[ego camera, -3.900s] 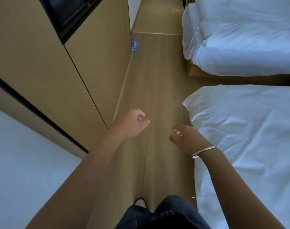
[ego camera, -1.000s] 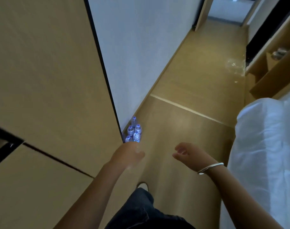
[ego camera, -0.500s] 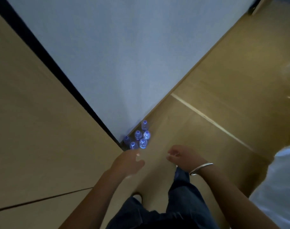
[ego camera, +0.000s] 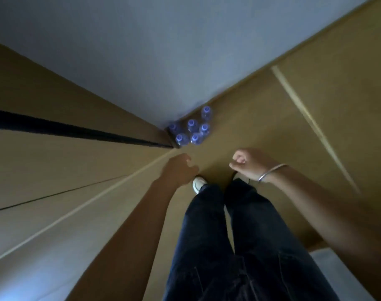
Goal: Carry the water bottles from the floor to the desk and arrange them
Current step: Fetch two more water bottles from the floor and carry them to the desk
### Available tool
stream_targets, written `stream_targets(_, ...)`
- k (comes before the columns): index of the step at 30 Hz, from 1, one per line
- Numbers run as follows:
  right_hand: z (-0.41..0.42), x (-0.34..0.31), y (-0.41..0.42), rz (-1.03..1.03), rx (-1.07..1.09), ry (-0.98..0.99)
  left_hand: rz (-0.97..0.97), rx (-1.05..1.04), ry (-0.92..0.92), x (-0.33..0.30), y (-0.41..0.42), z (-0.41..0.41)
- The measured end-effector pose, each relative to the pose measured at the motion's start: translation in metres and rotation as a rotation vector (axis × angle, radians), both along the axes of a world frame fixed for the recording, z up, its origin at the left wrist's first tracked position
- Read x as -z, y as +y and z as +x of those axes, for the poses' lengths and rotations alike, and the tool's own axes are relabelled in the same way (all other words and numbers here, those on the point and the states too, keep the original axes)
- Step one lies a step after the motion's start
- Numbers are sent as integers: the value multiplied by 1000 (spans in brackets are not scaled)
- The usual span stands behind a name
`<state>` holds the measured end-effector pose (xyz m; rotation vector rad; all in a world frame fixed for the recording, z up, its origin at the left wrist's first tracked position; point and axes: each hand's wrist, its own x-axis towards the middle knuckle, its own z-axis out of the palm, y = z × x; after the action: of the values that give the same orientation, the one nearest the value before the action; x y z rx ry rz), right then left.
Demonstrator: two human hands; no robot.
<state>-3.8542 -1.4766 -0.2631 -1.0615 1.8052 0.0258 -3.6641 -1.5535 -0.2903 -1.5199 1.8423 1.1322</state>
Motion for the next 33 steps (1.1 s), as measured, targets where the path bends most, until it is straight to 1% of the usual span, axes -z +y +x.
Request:
stream_targets(3,-8,65,-17,18,3,-6,52,20,-33,69,-13,-7)
stream_targets(6,-10,149,-35,11,8,22,49,6,-54,156,-28,-13)
stream_targets(10,-11,270,-49,29,13,54,43,-161,-59,269,-42,-18)
stream_targets(12,-10,325,-55,19,21,72,65,-184,-67,320,-44,-17)
stream_targets(15,-11,403,-72,-12,49,127,39,-188,-39,389,-48,-12)
stream_targets(17,-12,442,-87,-47,65,178,4,-239,-17,427,-51,-14)
stream_targets(19,-11,473,-101,-97,87,186,-15,-311,45,462,-52,-17)
stream_targets(21,-7,500,-117,-167,91,161,-17,-424,178,491,-52,-22)
stream_targets(23,-5,524,-135,-216,63,117,-46,-597,287,512,-54,-30)
stream_targets(25,-6,544,-152,-224,48,35,-110,-791,328,523,-60,-41)
stream_targets(26,-7,550,-157,-214,36,18,-157,-857,328,527,-64,-47)
stream_targets(27,-8,555,-161,-219,13,34,-210,-879,310,530,-67,-52)
stream_targets(29,-8,559,-164,-310,-63,118,-293,-834,286,531,-70,-54)
stream_targets(31,-6,554,-162,-371,-82,137,-312,-757,298,526,-70,-50)
stream_targets(33,-7,547,-156,-349,-64,133,-300,-634,264,517,-65,-42)
